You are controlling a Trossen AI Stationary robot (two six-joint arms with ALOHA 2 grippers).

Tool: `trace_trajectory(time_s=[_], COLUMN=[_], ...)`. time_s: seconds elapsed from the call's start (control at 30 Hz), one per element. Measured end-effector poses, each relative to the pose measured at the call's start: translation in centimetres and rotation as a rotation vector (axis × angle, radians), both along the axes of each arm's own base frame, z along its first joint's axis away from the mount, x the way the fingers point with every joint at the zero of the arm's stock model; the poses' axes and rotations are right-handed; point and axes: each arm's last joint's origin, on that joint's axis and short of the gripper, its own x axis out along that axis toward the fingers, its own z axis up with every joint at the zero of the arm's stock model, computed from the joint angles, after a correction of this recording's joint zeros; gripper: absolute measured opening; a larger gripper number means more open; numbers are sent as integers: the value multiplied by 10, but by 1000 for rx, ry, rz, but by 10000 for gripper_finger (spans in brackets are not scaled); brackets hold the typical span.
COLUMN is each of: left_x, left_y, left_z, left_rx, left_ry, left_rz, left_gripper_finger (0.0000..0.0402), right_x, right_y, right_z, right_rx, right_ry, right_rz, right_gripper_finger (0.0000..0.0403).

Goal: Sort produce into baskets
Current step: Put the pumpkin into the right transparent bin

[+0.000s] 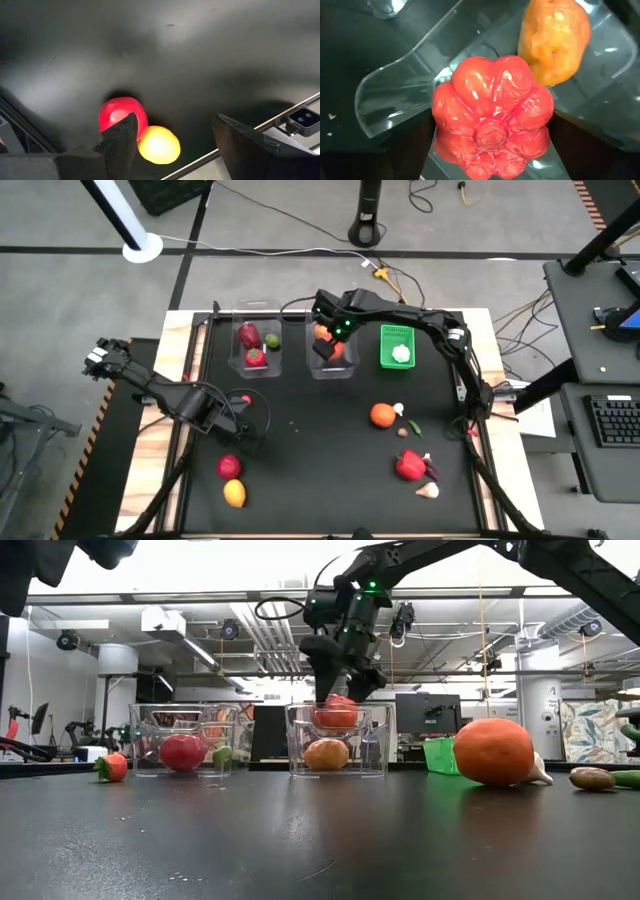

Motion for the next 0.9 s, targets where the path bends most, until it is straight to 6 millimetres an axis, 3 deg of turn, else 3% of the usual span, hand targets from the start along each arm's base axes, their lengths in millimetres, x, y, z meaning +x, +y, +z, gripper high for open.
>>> trace_trajectory(time_s=[0.9], left_x=[0], left_y=[-1], left_z=[0], left_rx=[8], left_ry=[-3], left_rz=[57], left_gripper_finger=[240], right_x=[1], right_y=[-5], right_z=[0], right_rx=[39], right_ry=[-41], right_rz=[-40], right_gripper_finger=[363])
